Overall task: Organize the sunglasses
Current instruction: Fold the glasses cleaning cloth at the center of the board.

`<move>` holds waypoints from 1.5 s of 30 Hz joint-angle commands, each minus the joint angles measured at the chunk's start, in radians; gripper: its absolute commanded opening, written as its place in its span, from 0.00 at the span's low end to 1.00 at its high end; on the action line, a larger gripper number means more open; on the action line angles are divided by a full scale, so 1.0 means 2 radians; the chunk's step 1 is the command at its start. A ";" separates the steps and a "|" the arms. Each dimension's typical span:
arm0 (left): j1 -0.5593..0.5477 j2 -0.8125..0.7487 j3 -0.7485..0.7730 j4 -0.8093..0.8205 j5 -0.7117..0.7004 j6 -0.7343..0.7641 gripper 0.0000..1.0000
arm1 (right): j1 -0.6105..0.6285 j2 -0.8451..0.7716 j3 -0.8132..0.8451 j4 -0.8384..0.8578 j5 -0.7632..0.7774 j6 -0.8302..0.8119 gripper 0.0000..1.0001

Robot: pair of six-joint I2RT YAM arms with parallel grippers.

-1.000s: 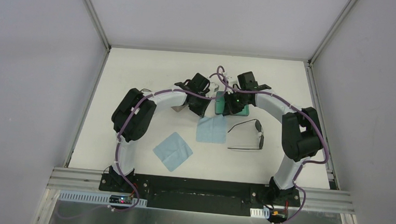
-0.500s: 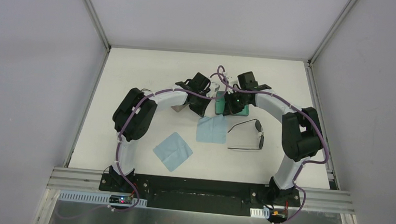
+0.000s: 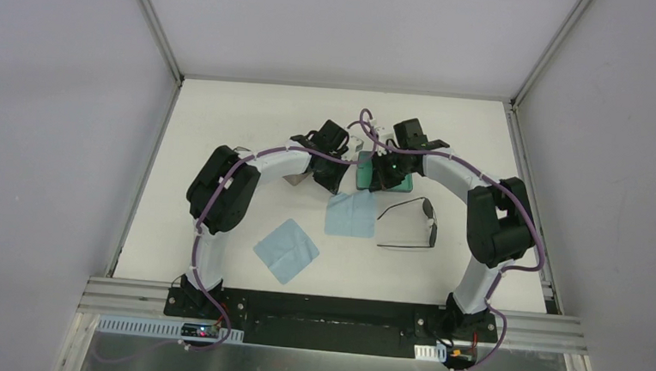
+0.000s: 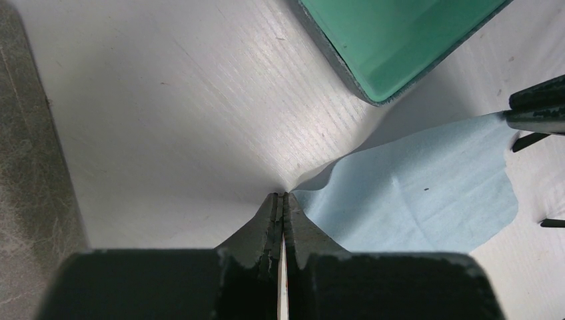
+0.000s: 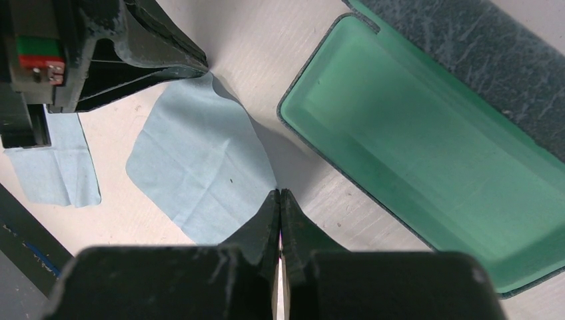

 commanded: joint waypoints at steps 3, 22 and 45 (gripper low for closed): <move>0.007 -0.032 0.005 0.004 -0.017 -0.012 0.00 | 0.003 -0.002 0.008 0.015 -0.007 -0.006 0.00; 0.015 -0.050 -0.001 0.003 0.002 -0.022 0.00 | 0.003 -0.007 0.006 0.015 -0.006 -0.007 0.00; 0.000 -0.005 -0.004 0.004 -0.003 0.002 0.32 | 0.003 0.001 0.008 0.018 -0.008 -0.004 0.00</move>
